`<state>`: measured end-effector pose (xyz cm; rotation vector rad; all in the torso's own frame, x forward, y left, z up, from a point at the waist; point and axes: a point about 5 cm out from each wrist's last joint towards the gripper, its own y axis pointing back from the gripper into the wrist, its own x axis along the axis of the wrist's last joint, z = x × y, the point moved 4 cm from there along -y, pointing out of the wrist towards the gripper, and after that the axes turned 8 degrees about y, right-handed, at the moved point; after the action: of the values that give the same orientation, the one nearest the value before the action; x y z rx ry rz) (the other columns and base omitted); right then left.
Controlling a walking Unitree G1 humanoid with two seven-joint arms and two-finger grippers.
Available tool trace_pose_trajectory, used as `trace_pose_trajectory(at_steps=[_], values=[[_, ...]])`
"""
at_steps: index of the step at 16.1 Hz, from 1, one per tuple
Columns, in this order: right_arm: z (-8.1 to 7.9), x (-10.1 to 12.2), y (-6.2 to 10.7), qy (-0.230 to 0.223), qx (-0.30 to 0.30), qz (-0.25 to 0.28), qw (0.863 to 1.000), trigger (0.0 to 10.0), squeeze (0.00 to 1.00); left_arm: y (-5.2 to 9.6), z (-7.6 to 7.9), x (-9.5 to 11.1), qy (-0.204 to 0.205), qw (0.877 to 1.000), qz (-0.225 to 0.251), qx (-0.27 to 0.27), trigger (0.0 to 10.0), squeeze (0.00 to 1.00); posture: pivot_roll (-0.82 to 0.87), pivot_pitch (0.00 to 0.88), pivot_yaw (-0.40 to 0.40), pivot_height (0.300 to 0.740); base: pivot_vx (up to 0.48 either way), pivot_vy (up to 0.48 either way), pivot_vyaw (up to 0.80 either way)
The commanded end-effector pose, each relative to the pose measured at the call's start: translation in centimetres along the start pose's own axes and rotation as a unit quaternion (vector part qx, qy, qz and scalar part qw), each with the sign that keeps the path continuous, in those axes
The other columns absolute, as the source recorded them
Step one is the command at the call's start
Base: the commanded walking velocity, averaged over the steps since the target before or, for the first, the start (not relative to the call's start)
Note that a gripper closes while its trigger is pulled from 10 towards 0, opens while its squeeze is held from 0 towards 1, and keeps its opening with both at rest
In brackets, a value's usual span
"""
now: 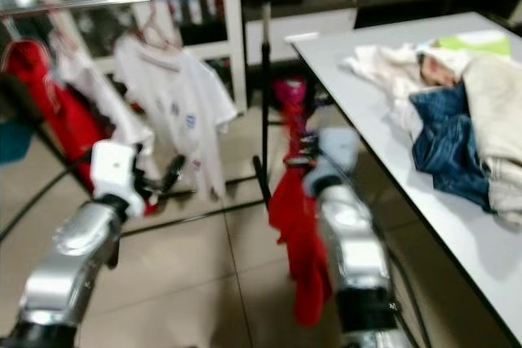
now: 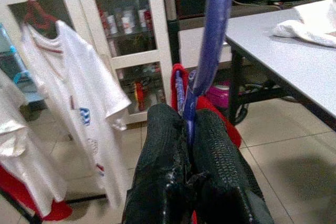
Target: Hang hanger
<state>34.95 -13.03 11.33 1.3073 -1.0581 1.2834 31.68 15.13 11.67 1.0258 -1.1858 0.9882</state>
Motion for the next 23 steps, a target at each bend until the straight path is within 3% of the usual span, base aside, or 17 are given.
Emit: trace_pose_trajectory(at_steps=[1, 9, 13, 16, 20, 23], values=[[1.2, 0.8, -0.1, 0.011, -0.017, 0.016, 1.000, 10.0, 0.00, -0.1, 0.7, 0.0, 0.005, 1.000, 0.001, -0.010, 10.0, 0.00, -0.01, 0.030, 0.060, 0.740, 0.461, 0.000, 0.00], [0.5, 1.1, -0.1, 0.033, 0.004, 0.022, 0.999, 10.0, 0.00, 0.0, 0.8, -0.1, 0.006, 1.000, 0.001, -0.013, 10.0, 0.00, -0.02, 0.011, 0.055, 0.740, 0.480, 0.000, 0.00], [-0.7, 1.1, 0.0, 0.053, 0.040, 0.026, 0.997, 10.0, 0.00, 0.0, 0.8, -0.1, 0.005, 1.000, 0.002, -0.014, 10.0, 0.00, -0.02, 0.010, 0.051, 0.740, 0.480, 0.000, 0.72], [-0.5, 1.3, -0.1, 0.061, 0.033, 0.028, 0.997, 10.0, 0.00, 0.1, 0.8, -0.1, 0.004, 1.000, 0.001, -0.013, 10.0, 0.00, -0.02, 0.010, 0.048, 0.740, 0.480, 0.000, 0.69], [-0.3, 1.8, -0.1, 0.094, 0.033, 0.041, 0.994, 10.0, 0.00, 0.2, 0.9, -0.2, -0.002, 1.000, 0.000, -0.015, 10.0, 0.00, -0.02, 0.010, 0.048, 0.740, 0.475, 0.000, 0.00], [1.3, 3.1, -0.4, 0.160, 0.004, 0.065, 0.985, 10.0, 0.00, 0.3, 1.4, -0.2, -0.019, 0.999, 0.001, -0.033, 10.0, 0.00, -0.01, 0.010, 0.043, 0.740, 0.265, 0.000, 0.00]])
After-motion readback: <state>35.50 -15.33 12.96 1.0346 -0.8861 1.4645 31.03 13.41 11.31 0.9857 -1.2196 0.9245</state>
